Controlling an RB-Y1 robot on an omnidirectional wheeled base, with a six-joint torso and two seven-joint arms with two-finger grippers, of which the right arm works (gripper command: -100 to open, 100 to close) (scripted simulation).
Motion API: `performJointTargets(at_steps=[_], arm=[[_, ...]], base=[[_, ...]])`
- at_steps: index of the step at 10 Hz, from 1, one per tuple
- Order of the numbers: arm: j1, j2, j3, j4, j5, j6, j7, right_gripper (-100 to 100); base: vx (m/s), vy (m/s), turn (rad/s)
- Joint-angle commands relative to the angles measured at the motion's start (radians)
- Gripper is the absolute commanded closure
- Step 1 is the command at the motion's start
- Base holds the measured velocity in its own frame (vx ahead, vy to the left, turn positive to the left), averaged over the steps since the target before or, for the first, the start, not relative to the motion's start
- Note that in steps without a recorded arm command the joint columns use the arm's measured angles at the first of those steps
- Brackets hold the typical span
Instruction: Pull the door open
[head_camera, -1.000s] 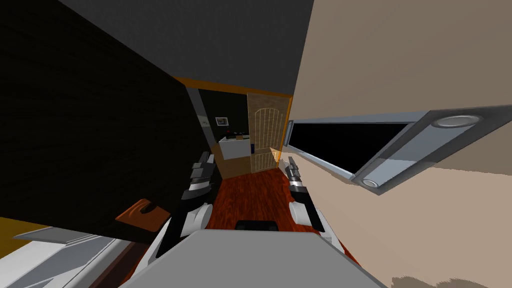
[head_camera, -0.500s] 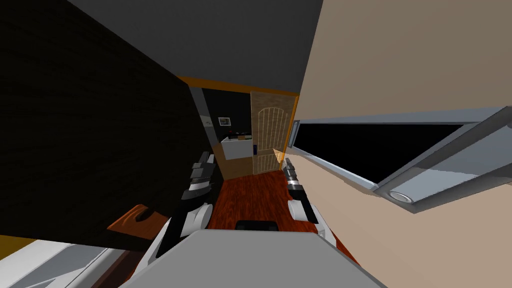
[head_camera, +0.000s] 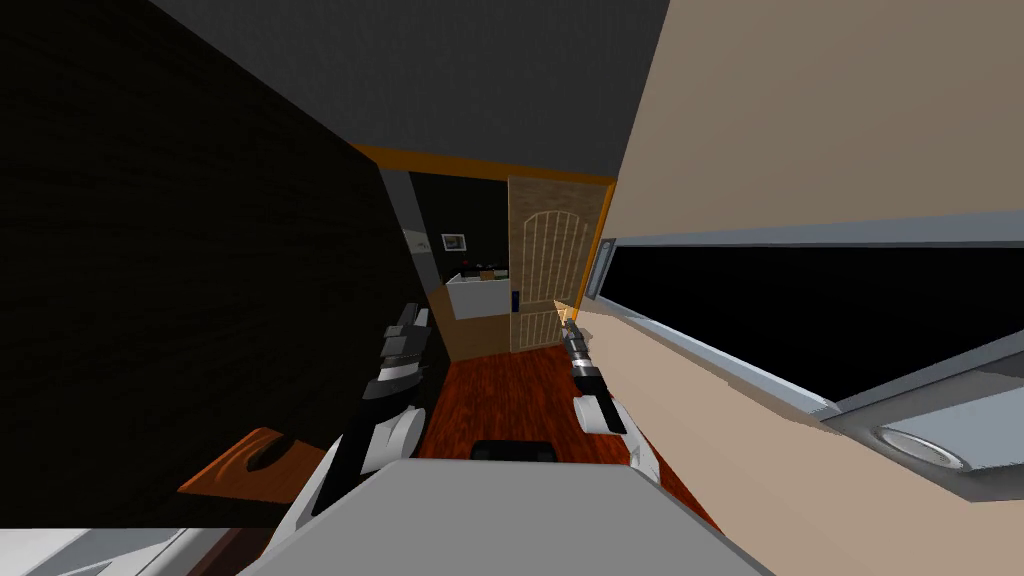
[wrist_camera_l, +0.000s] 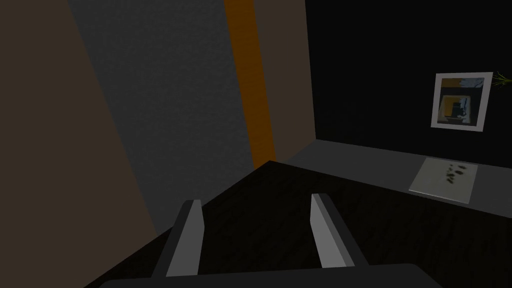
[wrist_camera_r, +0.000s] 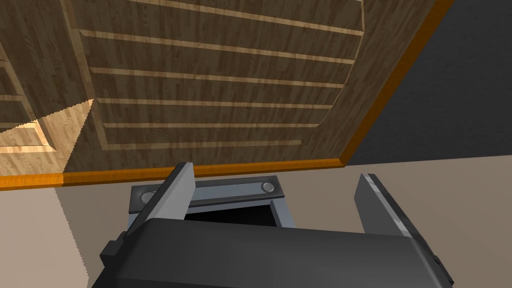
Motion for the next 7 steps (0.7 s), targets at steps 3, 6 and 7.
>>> performJointTargets(at_steps=[3, 6, 7], arm=[[-0.048, -0.007, -0.006, 0.088, 0.003, 0.009, -0.019, -100], [-0.086, -0.014, -0.013, 0.16, 0.004, 0.017, -0.036, -100], [-0.099, -0.016, -0.015, 0.183, 0.005, 0.02, -0.041, -100]], base=[[0.103, 0.041, 0.074], [0.105, 0.028, 0.077], [0.102, 0.034, 0.069]])
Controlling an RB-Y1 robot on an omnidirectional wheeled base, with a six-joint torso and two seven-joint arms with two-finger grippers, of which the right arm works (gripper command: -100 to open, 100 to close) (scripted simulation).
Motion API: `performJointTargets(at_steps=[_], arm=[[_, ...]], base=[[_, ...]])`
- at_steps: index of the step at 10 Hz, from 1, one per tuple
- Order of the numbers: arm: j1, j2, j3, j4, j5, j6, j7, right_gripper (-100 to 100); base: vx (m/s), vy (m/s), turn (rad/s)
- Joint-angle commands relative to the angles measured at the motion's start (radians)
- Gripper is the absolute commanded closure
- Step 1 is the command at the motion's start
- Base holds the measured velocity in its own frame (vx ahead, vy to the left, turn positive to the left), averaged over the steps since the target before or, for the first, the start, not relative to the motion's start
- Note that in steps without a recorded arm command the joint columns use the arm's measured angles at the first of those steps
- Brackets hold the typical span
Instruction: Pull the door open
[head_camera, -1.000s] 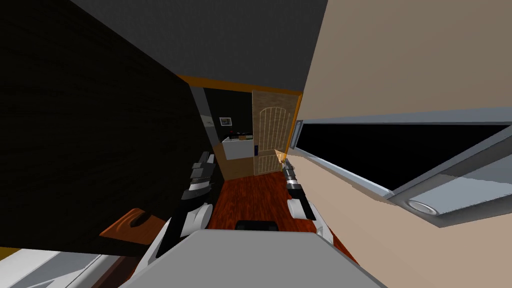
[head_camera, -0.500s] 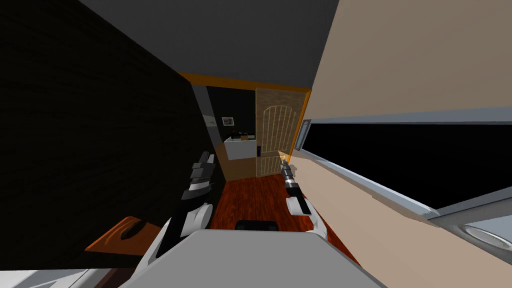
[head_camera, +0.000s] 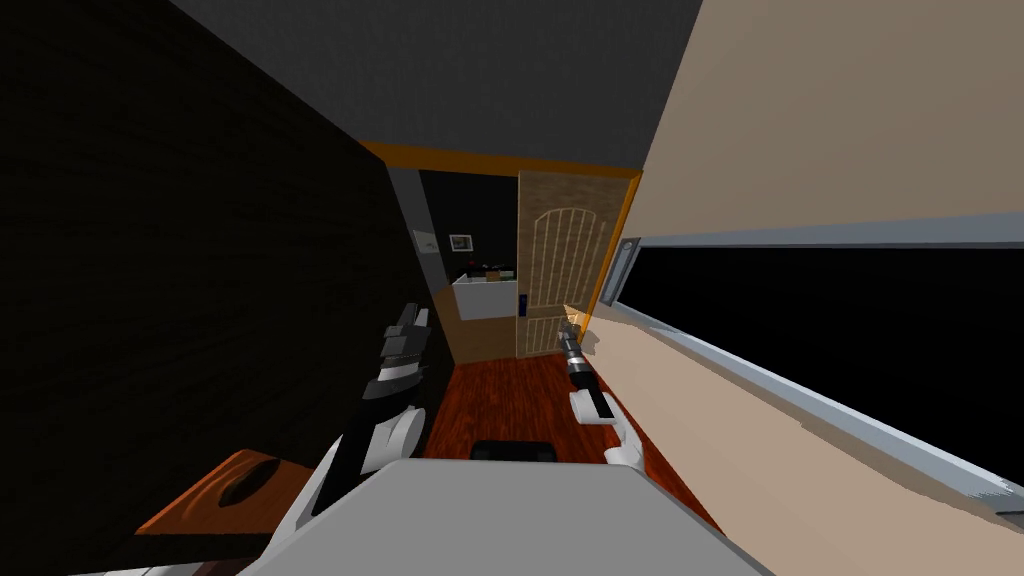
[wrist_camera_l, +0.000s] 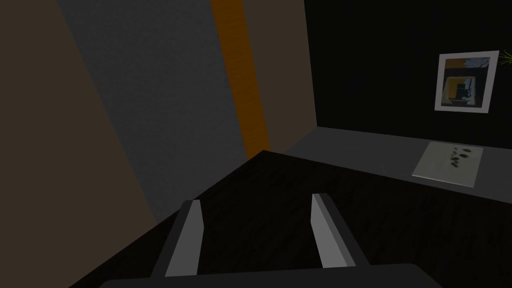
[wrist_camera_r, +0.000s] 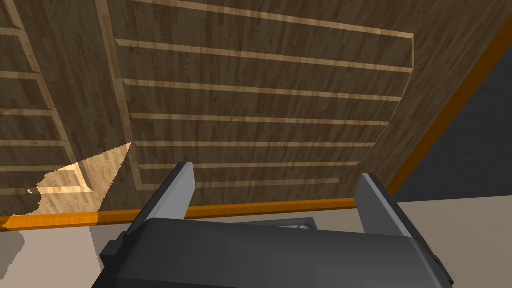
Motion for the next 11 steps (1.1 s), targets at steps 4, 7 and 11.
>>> performJointTargets(at_steps=[4, 7, 11], arm=[[-0.055, -0.008, -0.009, 0.101, 0.002, 0.016, -0.026, -100], [-0.09, -0.011, -0.015, 0.167, 0.003, 0.024, -0.042, -100], [-0.135, -0.013, -0.022, 0.249, 0.005, 0.033, -0.062, -100]], base=[[0.106, 0.021, 0.067], [0.11, 0.02, 0.069], [0.103, 0.016, 0.067]])
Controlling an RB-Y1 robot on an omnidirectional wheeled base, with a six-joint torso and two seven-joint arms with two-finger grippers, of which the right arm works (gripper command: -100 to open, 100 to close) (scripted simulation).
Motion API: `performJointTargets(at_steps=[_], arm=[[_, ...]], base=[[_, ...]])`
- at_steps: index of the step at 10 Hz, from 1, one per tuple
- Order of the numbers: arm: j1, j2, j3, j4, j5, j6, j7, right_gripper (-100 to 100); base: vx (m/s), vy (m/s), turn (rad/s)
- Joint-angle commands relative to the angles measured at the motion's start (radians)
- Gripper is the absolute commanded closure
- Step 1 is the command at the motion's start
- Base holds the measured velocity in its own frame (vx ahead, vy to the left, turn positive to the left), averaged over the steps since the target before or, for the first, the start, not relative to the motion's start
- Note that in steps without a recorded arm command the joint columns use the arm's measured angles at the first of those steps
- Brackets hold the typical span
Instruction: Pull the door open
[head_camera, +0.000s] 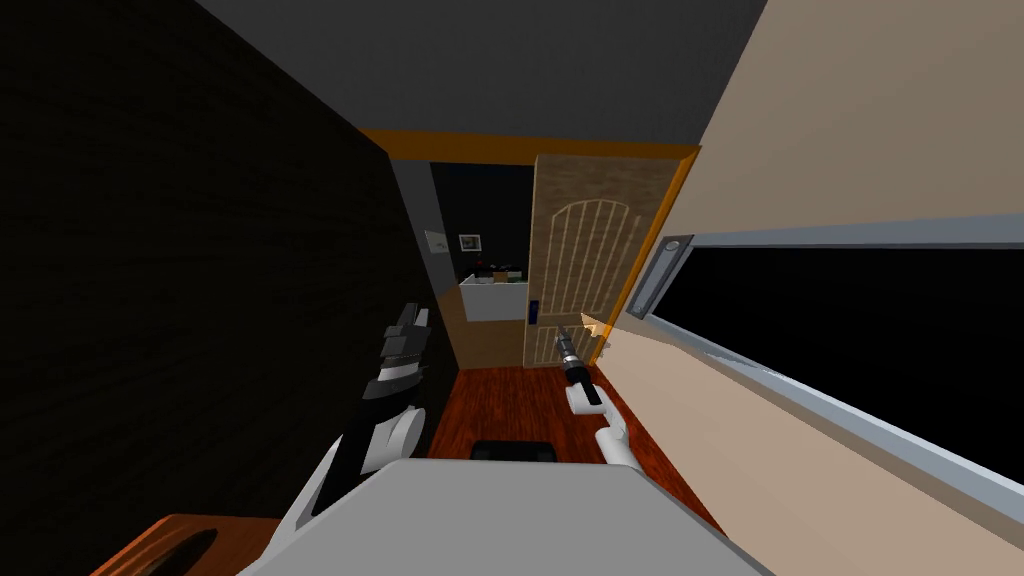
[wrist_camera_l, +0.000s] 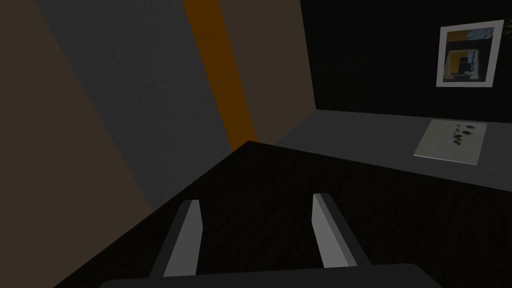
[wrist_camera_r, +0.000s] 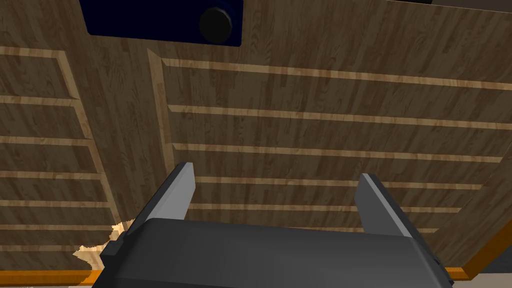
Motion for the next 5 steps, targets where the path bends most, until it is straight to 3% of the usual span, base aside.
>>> performJointTargets(at_steps=[1, 5], arm=[[-0.017, 0.001, -0.003, 0.03, 0.001, 0.006, -0.007, -100], [-0.063, 0.001, -0.01, 0.116, 0.003, 0.015, -0.027, -100]], base=[[0.112, 0.022, 0.052], [0.107, 0.01, 0.066]])
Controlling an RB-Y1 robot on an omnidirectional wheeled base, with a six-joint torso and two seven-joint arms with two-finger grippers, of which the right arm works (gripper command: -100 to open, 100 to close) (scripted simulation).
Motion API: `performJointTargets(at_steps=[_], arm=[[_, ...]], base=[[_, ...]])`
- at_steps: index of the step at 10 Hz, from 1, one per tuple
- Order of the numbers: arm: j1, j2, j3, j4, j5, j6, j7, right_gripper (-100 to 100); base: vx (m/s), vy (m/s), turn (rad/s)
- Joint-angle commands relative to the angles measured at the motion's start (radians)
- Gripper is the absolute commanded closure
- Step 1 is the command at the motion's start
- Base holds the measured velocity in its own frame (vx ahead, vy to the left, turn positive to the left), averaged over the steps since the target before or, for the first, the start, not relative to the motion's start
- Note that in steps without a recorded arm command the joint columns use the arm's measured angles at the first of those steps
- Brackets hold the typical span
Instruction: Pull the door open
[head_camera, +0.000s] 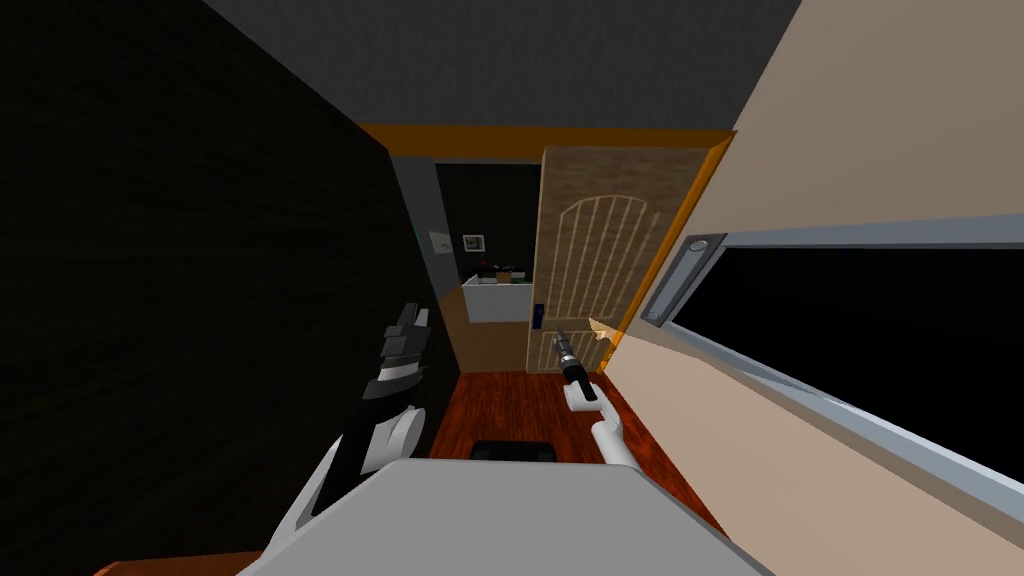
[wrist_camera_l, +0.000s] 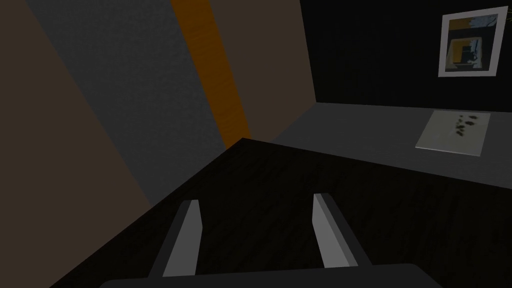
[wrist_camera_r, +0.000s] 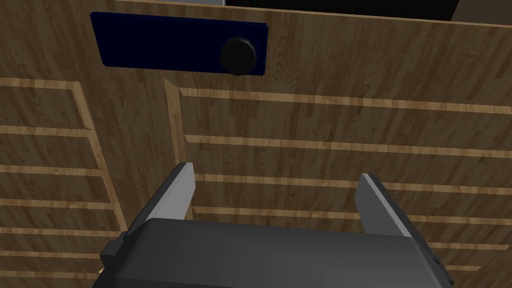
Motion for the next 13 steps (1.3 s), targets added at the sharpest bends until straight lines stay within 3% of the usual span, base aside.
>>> performJointTargets(at_steps=[1, 6, 8, 9, 13], arm=[[-0.018, -0.001, -0.003, 0.03, 0.0, 0.006, -0.009, -100], [-0.067, 0.002, -0.011, 0.12, 0.002, 0.017, -0.031, -100], [-0.065, -0.004, -0.014, 0.118, -0.001, 0.011, -0.03, -100], [-0.069, -0.037, -0.031, 0.142, -0.013, -0.001, -0.049, -100], [-0.076, -0.099, -0.061, 0.186, -0.038, -0.024, -0.083, -100]], base=[[0.149, 0.006, 0.061], [0.118, -0.005, 0.052], [0.049, 0.001, 0.034], [0.122, 0.023, 0.203], [0.172, 0.057, 0.116]])
